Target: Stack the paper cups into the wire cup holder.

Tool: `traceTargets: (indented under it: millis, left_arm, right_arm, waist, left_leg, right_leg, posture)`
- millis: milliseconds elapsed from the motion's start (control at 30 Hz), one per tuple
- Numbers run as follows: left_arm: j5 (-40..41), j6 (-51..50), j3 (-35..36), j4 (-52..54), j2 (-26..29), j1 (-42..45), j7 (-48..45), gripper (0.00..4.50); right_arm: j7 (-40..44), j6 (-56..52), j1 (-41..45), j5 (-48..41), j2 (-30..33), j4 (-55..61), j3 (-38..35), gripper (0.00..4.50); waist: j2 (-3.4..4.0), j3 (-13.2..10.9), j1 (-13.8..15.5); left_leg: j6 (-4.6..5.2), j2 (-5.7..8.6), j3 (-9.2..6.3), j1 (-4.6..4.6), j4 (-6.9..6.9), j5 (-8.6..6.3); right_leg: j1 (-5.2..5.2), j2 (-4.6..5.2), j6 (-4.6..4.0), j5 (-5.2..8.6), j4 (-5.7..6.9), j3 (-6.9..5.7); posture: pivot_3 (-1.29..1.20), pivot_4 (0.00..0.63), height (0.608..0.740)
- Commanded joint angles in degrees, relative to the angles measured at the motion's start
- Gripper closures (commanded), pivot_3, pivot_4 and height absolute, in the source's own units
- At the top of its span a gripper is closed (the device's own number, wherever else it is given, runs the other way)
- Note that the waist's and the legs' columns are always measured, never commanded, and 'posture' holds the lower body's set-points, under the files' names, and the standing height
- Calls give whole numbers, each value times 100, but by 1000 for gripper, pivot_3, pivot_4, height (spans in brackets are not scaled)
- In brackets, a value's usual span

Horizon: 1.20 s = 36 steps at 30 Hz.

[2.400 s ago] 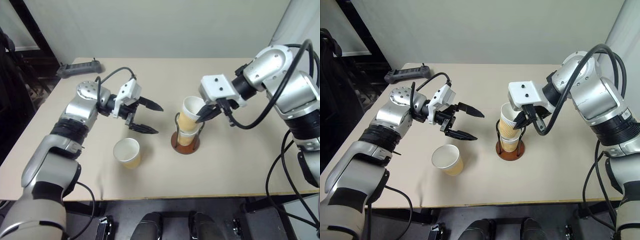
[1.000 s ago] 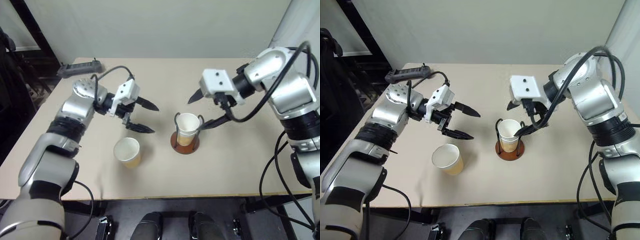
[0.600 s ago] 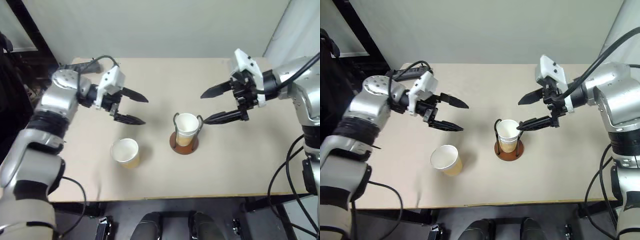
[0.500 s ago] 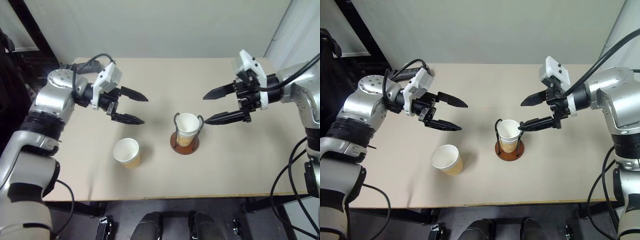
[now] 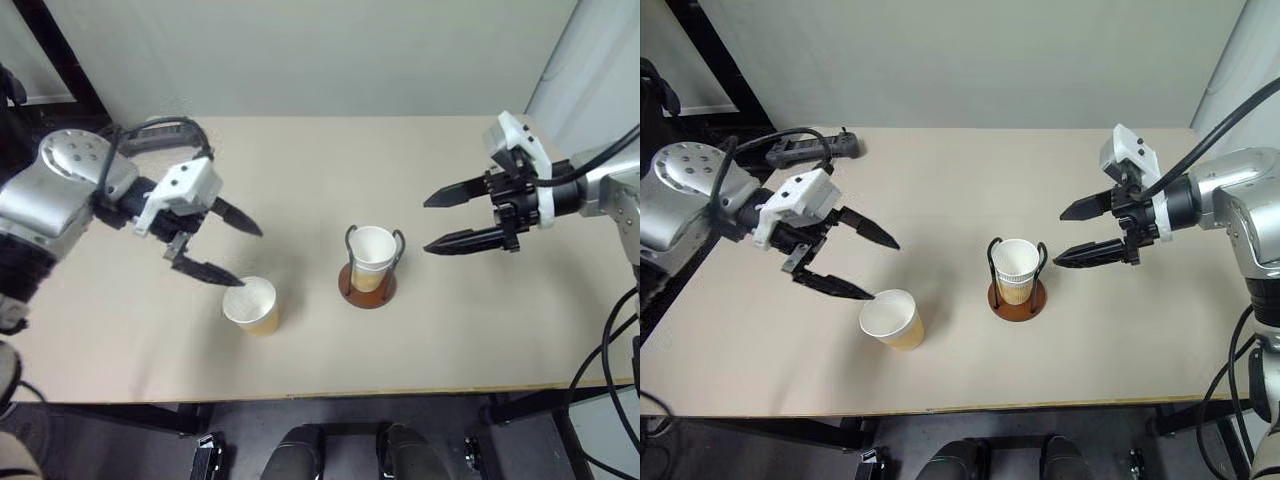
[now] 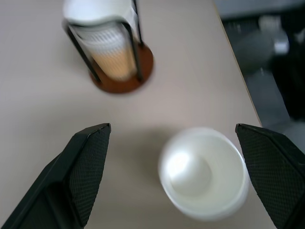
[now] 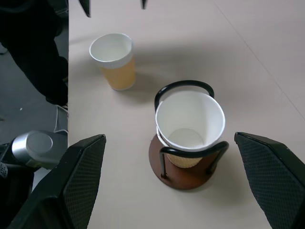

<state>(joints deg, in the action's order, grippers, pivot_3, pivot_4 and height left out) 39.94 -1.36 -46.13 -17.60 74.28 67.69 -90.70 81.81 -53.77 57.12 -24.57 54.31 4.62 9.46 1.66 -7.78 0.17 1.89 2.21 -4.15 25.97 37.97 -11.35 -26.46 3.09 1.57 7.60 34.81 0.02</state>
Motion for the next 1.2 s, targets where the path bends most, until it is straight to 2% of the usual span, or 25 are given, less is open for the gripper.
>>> traceTargets:
  millis: [33, 333, 467, 700, 1200]
  left_arm:
    - [30, 444, -415, 471, 461, 385, -180, 0]
    - [326, 356, -843, 1656, 1152, 656, -180, 0]
    - [-41, 767, -1041, 1888, 1429, 585, -180, 0]
    - [-1039, 1687, -1313, 1535, 1469, 591, -180, 0]
    - [-938, 1691, -1122, 2118, 1743, -62, -180, 0]
  right_arm:
    - [94, 119, 156, -70, 155, 3, -96, 37]
    - [307, 230, 196, -19, 334, -151, 31, 37]
    - [377, 256, 238, -3, 364, -216, 72, 37]
    - [472, 304, 293, 30, 372, -297, 160, 37]
    - [485, 414, 282, 47, 304, -333, 274, 37]
  waist:
    - [1, 0, 0]
    - [1, 0, -18]
    - [2, 0, -40]
    - [1, 0, -41]
    - [1, 0, -47]
  left_leg:
    - [-7, 0, 0, 3, 0, -6]
    - [-17, 0, -1, 1, -6, -19]
    - [-19, -2, -2, -3, -12, -20]
    - [-22, -2, -3, -4, -14, -20]
    - [-24, -3, -4, -5, -18, -31]
  right_leg:
    - [0, 0, -1, 1, -2, 0]
    - [-1, 1, -4, 15, -1, 0]
    - [-3, 0, -7, 19, 3, -1]
    - [-3, 0, -15, 25, 4, -1]
    - [-7, 0, -28, 36, 5, -2]
  posture:
    - [0, 150, 740]
    - [0, 150, 740]
    - [0, 150, 740]
    - [0, 150, 740]
    - [0, 150, 740]
